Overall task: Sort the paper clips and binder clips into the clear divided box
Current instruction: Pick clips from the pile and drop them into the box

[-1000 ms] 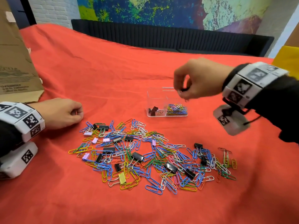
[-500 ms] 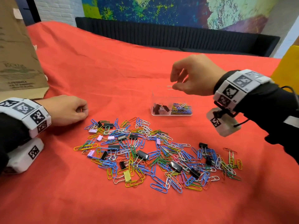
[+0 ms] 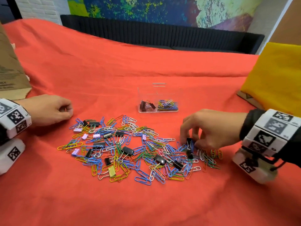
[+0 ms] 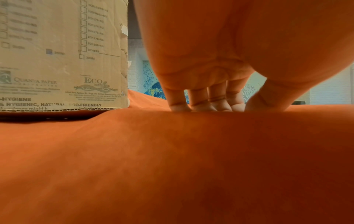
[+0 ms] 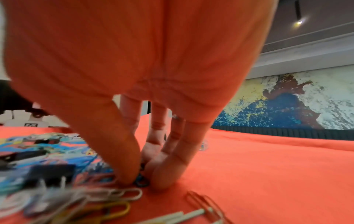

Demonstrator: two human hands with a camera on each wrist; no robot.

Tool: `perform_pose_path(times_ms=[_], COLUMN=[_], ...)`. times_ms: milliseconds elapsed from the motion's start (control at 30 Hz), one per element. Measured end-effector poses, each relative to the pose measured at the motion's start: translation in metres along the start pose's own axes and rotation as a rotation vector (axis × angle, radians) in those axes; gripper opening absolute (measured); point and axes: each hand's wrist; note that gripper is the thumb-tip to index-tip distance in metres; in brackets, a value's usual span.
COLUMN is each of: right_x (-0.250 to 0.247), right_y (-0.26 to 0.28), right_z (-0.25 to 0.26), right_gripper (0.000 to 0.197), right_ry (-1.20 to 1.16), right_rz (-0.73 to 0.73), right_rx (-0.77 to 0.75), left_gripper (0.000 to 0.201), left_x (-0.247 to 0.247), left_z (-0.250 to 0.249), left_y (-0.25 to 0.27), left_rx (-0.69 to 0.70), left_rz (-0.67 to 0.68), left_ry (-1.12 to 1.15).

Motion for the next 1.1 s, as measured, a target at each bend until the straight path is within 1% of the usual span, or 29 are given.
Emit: perform_pose_path(times_ms=[133, 200, 367, 467, 533, 600, 700, 767, 800, 867, 933, 967, 1033, 1067, 1100], right_x=[-0.003, -0.009, -0.026, -0.04, -0.052, -0.065, -0.084, -0.092, -0.094, -0.096, -0.095, -0.095, -0.094, -0.092, -0.088], right_y=[-0.005, -0.004, 0.001, -0.002, -0.01, -0.025, -0.06, -0.084, -0.095, -0.109, -0.112, -0.108, -0.09, -0.077, -0.064], right_z=[0.004, 0.004, 0.005, 0.009, 0.012, 0.015, 0.019, 0.021, 0.021, 0.018, 0.015, 0.014, 0.01, 0.007, 0.004], right_gripper=[0.026, 0.02, 0.018, 0.015, 0.018, 0.017, 0.013, 0.012, 0.013, 0.017, 0.023, 0.024, 0.018, 0.016, 0.017], right_ry=[0.068, 0.051, 0.016, 0.047, 0.078, 0.074, 0.037, 0.019, 0.005, -0.001, 0.029, 0.033, 0.022, 0.031, 0.05], right_rz=[-0.058, -0.069, -0.129, -0.179, -0.262, -0.381, -0.552, -0.617, -0.625, -0.596, -0.575, -0.593, -0.642, -0.63, -0.567], right_rx=[0.033, 0.043, 0.044, 0.054, 0.049, 0.04, 0.035, 0.06, 0.081, 0.124, 0.143, 0.138, 0.109, 0.097, 0.094], left_gripper=[0.012, 0.012, 0.012, 0.013, 0.013, 0.013, 0.013, 0.012, 0.012, 0.013, 0.013, 0.013, 0.013, 0.013, 0.013], left_x=[0.0, 0.0, -0.002, -0.001, -0.001, -0.001, -0.002, -0.003, -0.003, -0.002, -0.002, -0.002, -0.002, -0.002, -0.002], left_z=[-0.003, -0.003, -0.003, -0.002, 0.0, 0.001, -0.001, -0.001, -0.001, 0.0, 0.001, 0.001, 0.0, 0.0, 0.0], left_y=[0.001, 0.002, 0.003, 0.002, 0.002, 0.002, 0.003, 0.004, 0.004, 0.003, 0.002, 0.002, 0.002, 0.002, 0.002], left_rx=[0.005, 0.005, -0.002, -0.008, -0.007, -0.005, -0.001, -0.004, -0.005, -0.001, 0.005, 0.008, 0.019, 0.026, 0.031], left_rz=[-0.002, 0.0, 0.005, 0.006, 0.012, 0.019, 0.027, 0.032, 0.035, 0.039, 0.048, 0.051, 0.045, 0.038, 0.032], left_ry=[-0.015, -0.017, -0.022, -0.016, -0.002, 0.005, 0.008, 0.0, 0.0, 0.007, 0.005, 0.002, -0.006, -0.008, -0.012])
Point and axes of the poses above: each hand's wrist, its own y-axis away from the middle knuckle, its own x-axis out of the palm, z = x × y, and after that the axes turned 8 degrees about z, right-handed
